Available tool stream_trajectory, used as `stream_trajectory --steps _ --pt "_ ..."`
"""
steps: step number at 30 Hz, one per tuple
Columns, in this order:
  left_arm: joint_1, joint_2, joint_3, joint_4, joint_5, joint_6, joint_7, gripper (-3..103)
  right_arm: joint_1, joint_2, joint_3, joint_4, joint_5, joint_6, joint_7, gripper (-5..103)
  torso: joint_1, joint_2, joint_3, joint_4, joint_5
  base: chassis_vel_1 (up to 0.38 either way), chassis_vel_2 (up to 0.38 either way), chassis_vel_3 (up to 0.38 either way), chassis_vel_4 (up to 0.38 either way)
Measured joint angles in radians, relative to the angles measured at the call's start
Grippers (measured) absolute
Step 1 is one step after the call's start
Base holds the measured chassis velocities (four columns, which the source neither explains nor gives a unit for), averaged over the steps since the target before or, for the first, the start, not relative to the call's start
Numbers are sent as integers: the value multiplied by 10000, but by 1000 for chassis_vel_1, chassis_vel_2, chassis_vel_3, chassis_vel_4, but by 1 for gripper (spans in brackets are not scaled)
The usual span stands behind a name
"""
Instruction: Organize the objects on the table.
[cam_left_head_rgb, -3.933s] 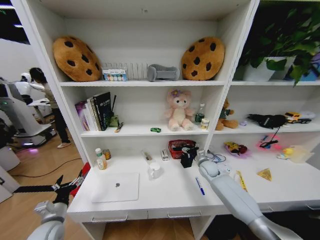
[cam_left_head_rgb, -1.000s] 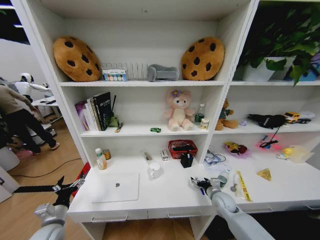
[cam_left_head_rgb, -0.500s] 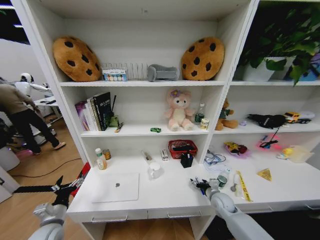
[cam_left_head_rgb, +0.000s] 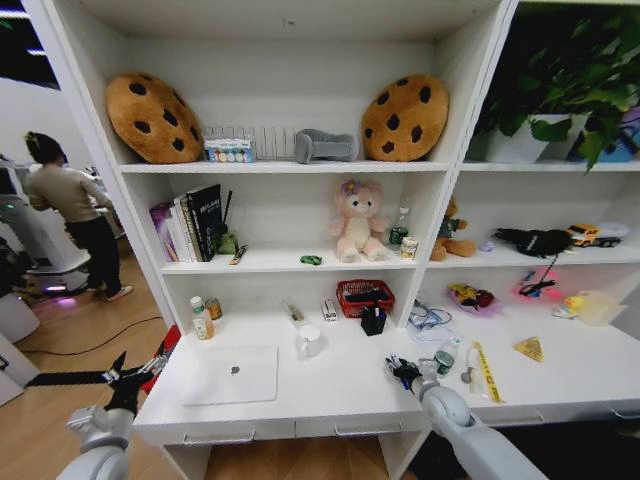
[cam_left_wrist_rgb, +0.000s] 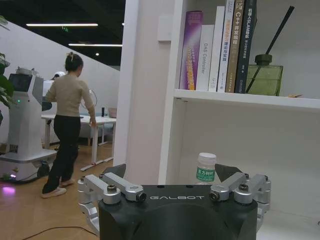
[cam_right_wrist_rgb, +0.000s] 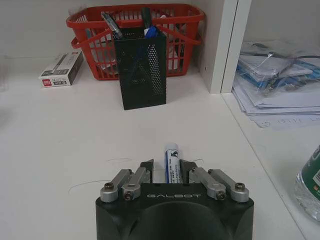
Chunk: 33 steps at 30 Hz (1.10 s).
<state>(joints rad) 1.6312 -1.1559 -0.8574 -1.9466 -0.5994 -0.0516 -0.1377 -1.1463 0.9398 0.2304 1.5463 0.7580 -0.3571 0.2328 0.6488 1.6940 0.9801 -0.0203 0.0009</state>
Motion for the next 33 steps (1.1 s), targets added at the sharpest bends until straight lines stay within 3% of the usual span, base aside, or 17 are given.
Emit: stream_trajectory --steps 6,11,17,19,33 --pt "42 -8 -50 7 3 -53 15 100 -36 -6 2 57 -41 -2 -7 12 0 -1 0 0 1 0 0 0 0" --pt "64 -11 -54 -10 75 -93 36 100 -51 -28 53 164 -131 26 -19 12 0 -1 1 0 1 0 0 0 0" --pt "57 -32 -62 -72 20 -93 27 100 -66 -124 226 452 -759 641 -313 12 0 -2 0 0 1 0 0 0 0" --pt "54 -74 -48 -93 26 -86 20 100 -9 -137 291 484 -1371 1379 -615 12 0 -2 0 0 1 0 0 0 0" --pt "51 -106 -11 -236 12 -18 -8 100 1117 -10 46 -209 -2366 3320 -1016 12 0 -2 0 0 1 0 0 0 0"
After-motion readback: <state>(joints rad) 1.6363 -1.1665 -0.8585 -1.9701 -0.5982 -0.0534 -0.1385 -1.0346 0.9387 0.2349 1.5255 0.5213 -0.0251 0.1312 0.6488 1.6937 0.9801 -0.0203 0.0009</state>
